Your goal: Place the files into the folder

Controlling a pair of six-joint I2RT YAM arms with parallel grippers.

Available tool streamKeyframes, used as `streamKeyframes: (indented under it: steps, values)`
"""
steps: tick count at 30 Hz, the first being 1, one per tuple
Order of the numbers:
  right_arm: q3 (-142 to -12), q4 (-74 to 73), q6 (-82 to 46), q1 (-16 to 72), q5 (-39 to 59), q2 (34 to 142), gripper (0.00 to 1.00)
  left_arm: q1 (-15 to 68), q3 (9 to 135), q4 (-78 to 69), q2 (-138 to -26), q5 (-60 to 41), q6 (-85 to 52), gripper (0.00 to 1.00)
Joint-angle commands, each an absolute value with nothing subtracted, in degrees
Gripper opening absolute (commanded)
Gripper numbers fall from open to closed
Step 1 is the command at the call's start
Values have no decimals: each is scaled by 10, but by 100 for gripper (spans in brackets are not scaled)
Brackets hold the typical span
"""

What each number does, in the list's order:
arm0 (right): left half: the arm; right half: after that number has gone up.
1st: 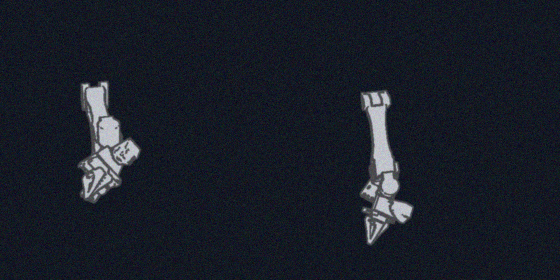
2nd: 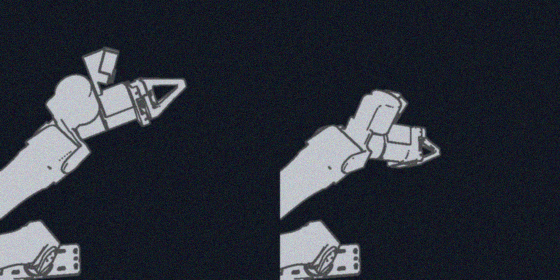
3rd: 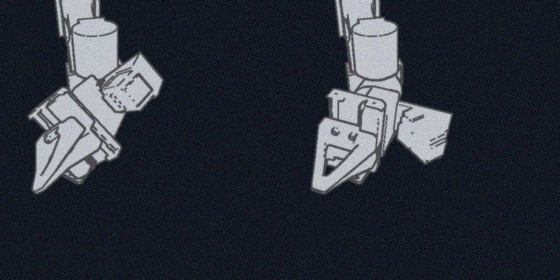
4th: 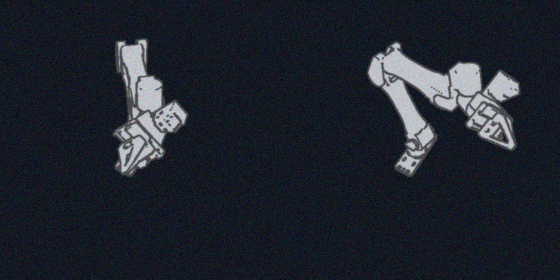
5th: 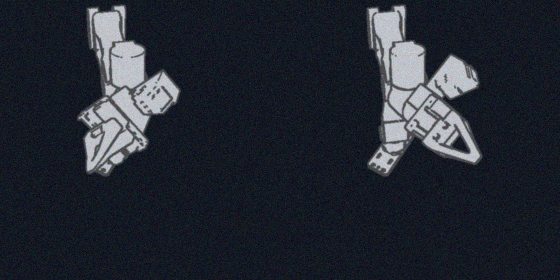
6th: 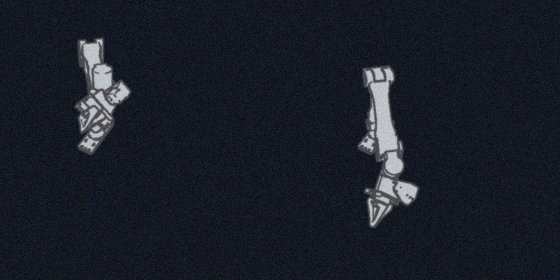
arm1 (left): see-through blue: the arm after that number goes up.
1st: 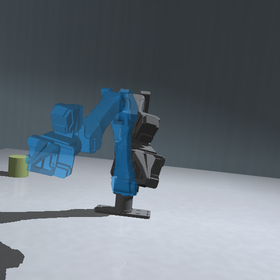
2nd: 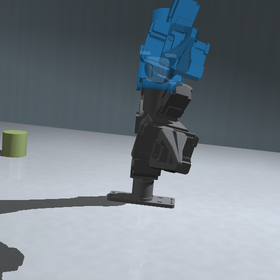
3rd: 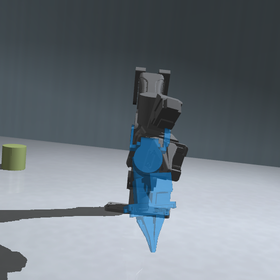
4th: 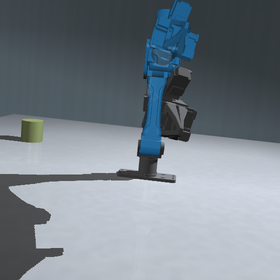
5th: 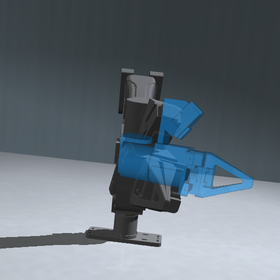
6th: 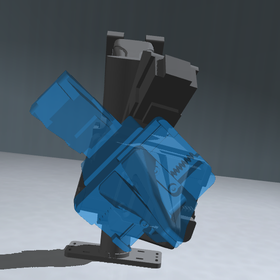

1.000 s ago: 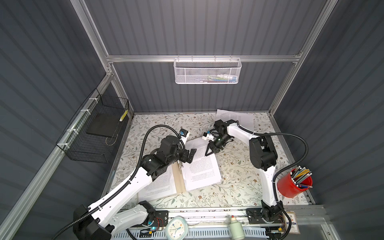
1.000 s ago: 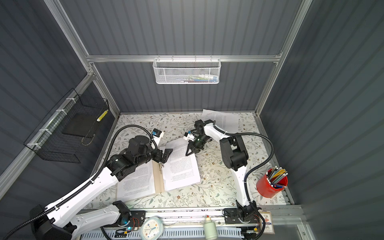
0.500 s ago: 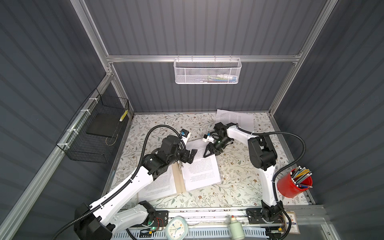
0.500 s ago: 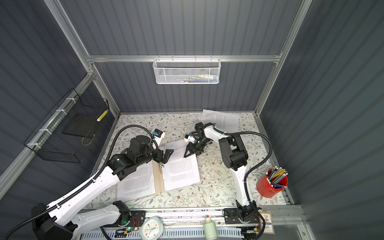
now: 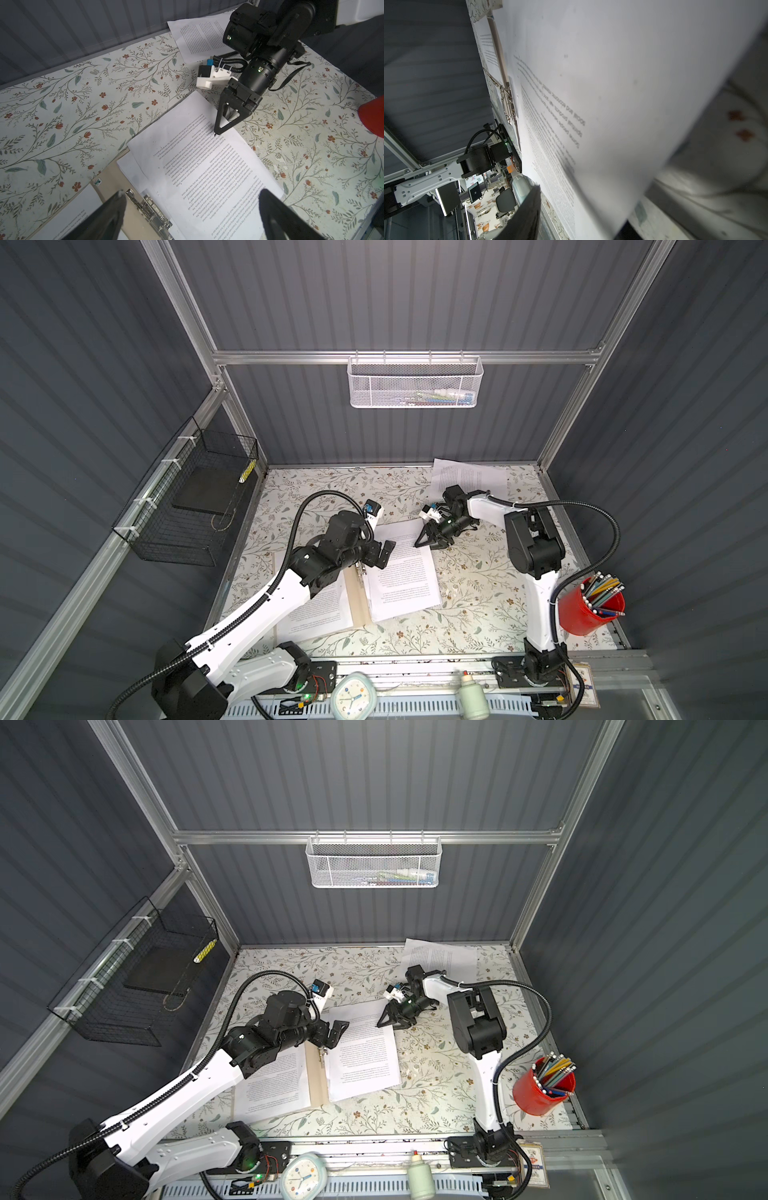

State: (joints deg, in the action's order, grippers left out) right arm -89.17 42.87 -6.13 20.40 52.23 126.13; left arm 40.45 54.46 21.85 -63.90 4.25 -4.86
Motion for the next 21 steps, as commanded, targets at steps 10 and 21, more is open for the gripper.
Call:
streamKeyframes:
  steps: [10,21]
  values:
    - [-904,422,-85,208,501,1253,25,405,549,230,-646,29,-43,100]
    - [-926,444,-74,224,470,1263,22,405,551,232,-650,26,-44,100]
